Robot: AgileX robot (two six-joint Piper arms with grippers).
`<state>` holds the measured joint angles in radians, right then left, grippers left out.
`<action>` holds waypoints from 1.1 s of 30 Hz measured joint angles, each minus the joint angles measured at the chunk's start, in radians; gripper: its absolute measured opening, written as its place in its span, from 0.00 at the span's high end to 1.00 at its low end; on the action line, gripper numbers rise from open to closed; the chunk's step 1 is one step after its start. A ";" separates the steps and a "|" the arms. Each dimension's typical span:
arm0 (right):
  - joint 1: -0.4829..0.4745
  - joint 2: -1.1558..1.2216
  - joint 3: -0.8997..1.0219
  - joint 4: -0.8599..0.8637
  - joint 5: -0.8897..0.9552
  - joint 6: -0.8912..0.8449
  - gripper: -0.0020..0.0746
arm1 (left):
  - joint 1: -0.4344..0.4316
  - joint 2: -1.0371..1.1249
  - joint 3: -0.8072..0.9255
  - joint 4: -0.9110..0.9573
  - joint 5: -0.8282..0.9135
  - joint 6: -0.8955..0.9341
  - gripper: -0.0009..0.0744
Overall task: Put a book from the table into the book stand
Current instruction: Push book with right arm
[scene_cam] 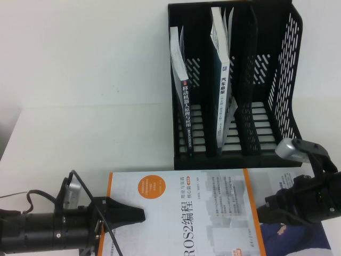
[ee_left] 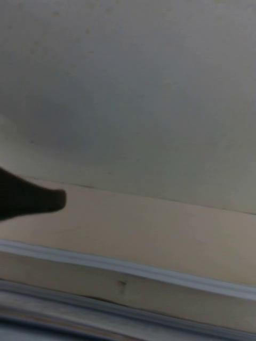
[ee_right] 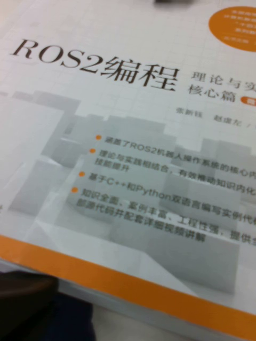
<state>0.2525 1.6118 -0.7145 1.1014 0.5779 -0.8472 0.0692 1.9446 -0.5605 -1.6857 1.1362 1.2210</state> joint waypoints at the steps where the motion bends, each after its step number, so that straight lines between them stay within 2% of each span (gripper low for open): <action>1: 0.000 0.000 0.000 0.000 0.000 -0.002 0.98 | -0.001 0.000 0.000 0.000 0.000 0.002 0.27; 3: 0.000 0.000 0.000 0.000 0.000 -0.002 0.98 | -0.001 0.000 0.000 -0.004 0.000 0.004 0.33; 7: 0.000 0.000 0.000 0.000 0.000 -0.004 0.98 | -0.001 0.000 -0.002 -0.005 0.000 0.005 0.51; 13: 0.000 0.000 0.000 -0.004 -0.006 -0.006 0.98 | -0.001 0.000 -0.002 -0.016 0.043 0.006 0.83; 25: 0.000 0.000 0.000 -0.036 -0.013 -0.006 0.98 | 0.012 0.000 -0.002 -0.015 0.055 -0.009 0.85; 33: 0.000 -0.030 0.000 -0.125 -0.017 0.032 0.98 | 0.091 -0.073 -0.002 0.031 0.035 -0.058 0.85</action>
<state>0.2525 1.5817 -0.7145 0.9763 0.5612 -0.8147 0.1607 1.8711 -0.5622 -1.6549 1.1712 1.1630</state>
